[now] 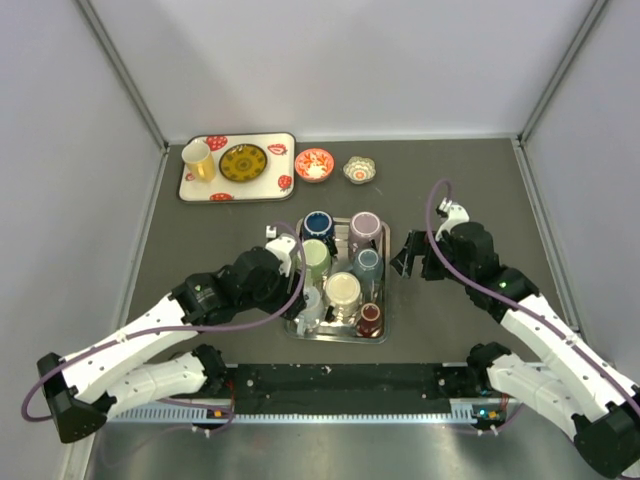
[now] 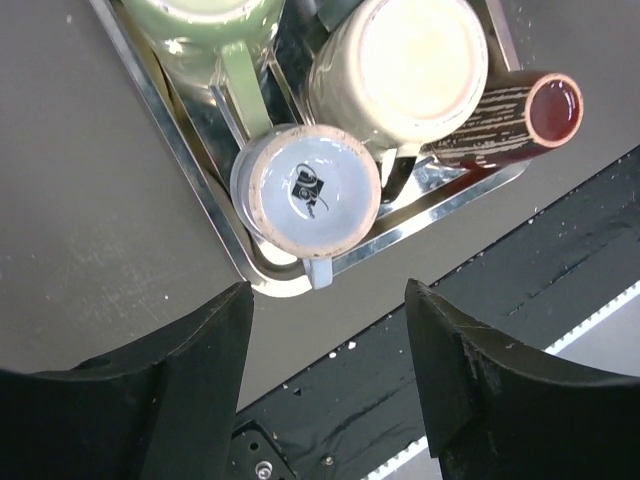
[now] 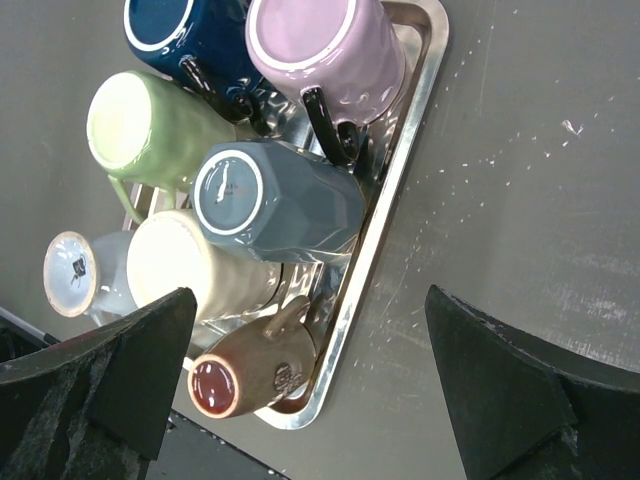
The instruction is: Turn the mug right side up
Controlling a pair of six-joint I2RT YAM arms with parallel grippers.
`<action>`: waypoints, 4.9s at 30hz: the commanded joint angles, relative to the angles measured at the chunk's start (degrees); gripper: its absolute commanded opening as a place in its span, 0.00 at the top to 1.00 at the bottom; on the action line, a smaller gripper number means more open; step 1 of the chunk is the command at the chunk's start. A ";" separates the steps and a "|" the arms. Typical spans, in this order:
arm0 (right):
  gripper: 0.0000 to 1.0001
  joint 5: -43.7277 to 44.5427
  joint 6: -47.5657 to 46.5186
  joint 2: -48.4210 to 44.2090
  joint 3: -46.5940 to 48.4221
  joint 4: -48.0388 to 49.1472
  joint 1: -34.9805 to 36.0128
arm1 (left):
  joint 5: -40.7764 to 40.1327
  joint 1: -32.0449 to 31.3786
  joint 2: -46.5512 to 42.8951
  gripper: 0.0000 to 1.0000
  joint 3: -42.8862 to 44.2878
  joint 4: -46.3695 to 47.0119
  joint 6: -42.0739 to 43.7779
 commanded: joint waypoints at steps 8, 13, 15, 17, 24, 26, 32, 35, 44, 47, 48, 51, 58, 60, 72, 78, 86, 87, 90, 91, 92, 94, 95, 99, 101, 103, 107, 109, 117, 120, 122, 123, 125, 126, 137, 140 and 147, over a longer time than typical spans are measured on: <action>0.01 0.14 0.20 -1.28 0.70 0.32 -0.12 | 2.29 -0.57 2.07 0.38 -6.43 0.61 -10.25; 0.01 0.58 -0.15 -1.45 0.97 0.05 -0.12 | 1.24 -2.24 5.24 0.41 -7.75 2.90 -11.40; 0.01 0.32 -0.24 -1.37 0.97 -0.03 -0.12 | 0.71 -2.42 5.95 0.41 -8.28 4.74 -11.66; 0.01 0.06 -0.15 -1.37 0.97 -0.12 -0.12 | 0.10 -2.51 6.82 0.41 -8.46 6.24 -11.75; 0.01 0.23 -0.15 -1.63 1.06 -0.74 -0.21 | -2.18 -2.51 12.09 0.42 -8.90 8.70 -11.22; 0.01 0.32 -0.24 -1.72 1.23 -1.00 -0.12 | -2.71 -2.51 13.93 0.43 -8.63 8.62 -10.87; 0.01 0.49 -0.33 -1.63 0.97 -1.09 -0.21 | -4.30 -2.60 15.61 0.46 -6.87 8.18 -10.08; 0.01 0.49 -0.42 -1.54 0.79 -1.09 -0.21 | -4.56 -2.51 16.49 0.49 -6.61 8.18 -9.64; 0.01 0.58 -0.24 -1.54 0.79 -1.26 -0.21 | -4.56 -2.60 17.46 0.73 -7.40 8.35 -9.11; 0.01 0.32 -0.07 -1.54 0.79 -1.18 -0.12 | -4.56 -2.51 17.28 0.78 -7.84 8.35 -9.02; 0.01 0.14 -0.07 -1.63 0.70 -1.26 -0.12 | -4.56 -2.51 17.28 0.82 -8.01 8.70 -9.02; 0.01 -0.03 0.20 -1.54 0.53 -1.26 -0.12 | -4.83 -2.60 17.46 0.87 -8.63 9.05 -8.94; 0.01 0.06 0.46 -1.89 -0.26 -1.26 -0.21 | -9.92 -3.83 14.13 0.64 -11.09 11.68 -11.74; 0.01 -0.03 0.55 -1.80 -0.26 -1.18 -0.12 | -11.06 -4.09 13.51 0.64 -12.58 12.92 -12.71; 0.01 -0.56 0.64 -2.86 -1.05 -1.26 -0.12 | -16.60 -4.97 9.73 0.60 -13.99 15.47 -15.27; 0.01 -0.65 0.90 -2.77 -1.32 -1.27 -0.12 | -15.64 -4.97 8.94 0.65 -16.36 19.24 -14.65; 0.01 -0.82 1.08 -2.59 -1.06 -1.53 -0.12 | -13.44 -4.97 9.29 0.93 -17.95 21.54 -14.12; 0.01 -0.82 1.08 -2.51 -1.05 -1.62 -0.12 | -13.09 -5.06 9.03 0.98 -18.21 21.54 -14.12; 0.01 -1.35 1.08 -2.51 -0.97 -1.62 -0.21 | -12.83 -5.23 6.75 1.00 -18.56 20.84 -13.95; 0.01 -1.35 1.08 -2.51 -0.88 -1.62 -0.21 | -12.83 -5.32 6.04 1.00 -18.65 20.40 -13.86; 0.01 -1.35 1.08 -2.42 -0.97 -1.70 -0.21 | -12.65 -5.41 4.56 1.00 -18.56 19.35 -13.77; 0.01 -1.44 0.81 -2.42 -0.97 -1.62 -0.13 | -11.43 -5.76 2.97 1.00 -18.39 18.29 -13.51; 0.01 -1.44 0.73 -2.42 -0.97 -1.62 -0.12 | -10.64 -5.85 1.22 1.00 -18.30 17.42 -13.33; 0.01 -2.05 0.55 -2.60 -0.88 -1.62 -0.12 | -7.82 -8.56 -2.49 1.00 -15.68 13.99 -11.93; 0.01 -2.40 0.37 -2.68 -0.53 -1.70 -0.13 | -6.77 -9.80 -3.71 1.00 -13.83 11.44 -11.66; 0.01 -3.46 0.64 -2.86 0.08 -1.79 -0.04 | -6.76 -11.90 -4.42 1.00 -10.32 7.31 -11.75; 0.01 -7.06 1.60 -3.38 2.11 -0.83 0.40 | -9.04 -14.99 -9.33 1.00 -3.37 4.05 -12.36; 0.01 -7.68 2.13 -4.00 3.42 -0.39 0.93 | -10.71 -15.08 -10.57 1.00 0.67 3.87 -11.75; 0.05 -16.61 6.60 -6.63 5.45 3.03 1.19 | -19.58 -15.08 -11.71 1.00 7.73 9.02 -9.47; 0.09 -23.73 12.38 -8.74 3.17 11.37 1.19 | -21.35 -14.73 -15.14 1.00 3.25 24.14 -8.76; 0.11 -26.04 15.56 -9.62 0.98 18.05 1.19 | -19.43 -13.77 -14.80 1.00 2.36 30.39 -9.11; 0.12 -27.35 18.10 -9.98 0.36 19.90 1.28 | -18.46 -13.50 -14.36 1.00 1.48 36.24 -9.11; 0.14 -28.50 20.23 -10.68 -1.75 24.65 1.37 | -14.61 -12.10 -12.78 1.00 0.34 41.38 -10.51; 0.14 -29.99 21.80 -10.68 -2.80 27.27 1.37 | -12.41 -11.31 -12.16 1.00 -0.02 47.06 -11.39; 0.17 -32.21 25.07 -11.38 -3.52 37.23 1.55 | 16.70 4.26 1.28 1.00 -7.50 83.76 -35.12; 0.24 -31.67 25.77 -10.77 -3.25 39.86 1.55 | 21.00 4.26 5.76 1.00 -6.00 88.85 -36.88; 0.46 -29.83 27.27 -6.99 -1.85 44.17 1.55 | 23.74 4.26 9.46 1.00 -5.47 91.24 -38.99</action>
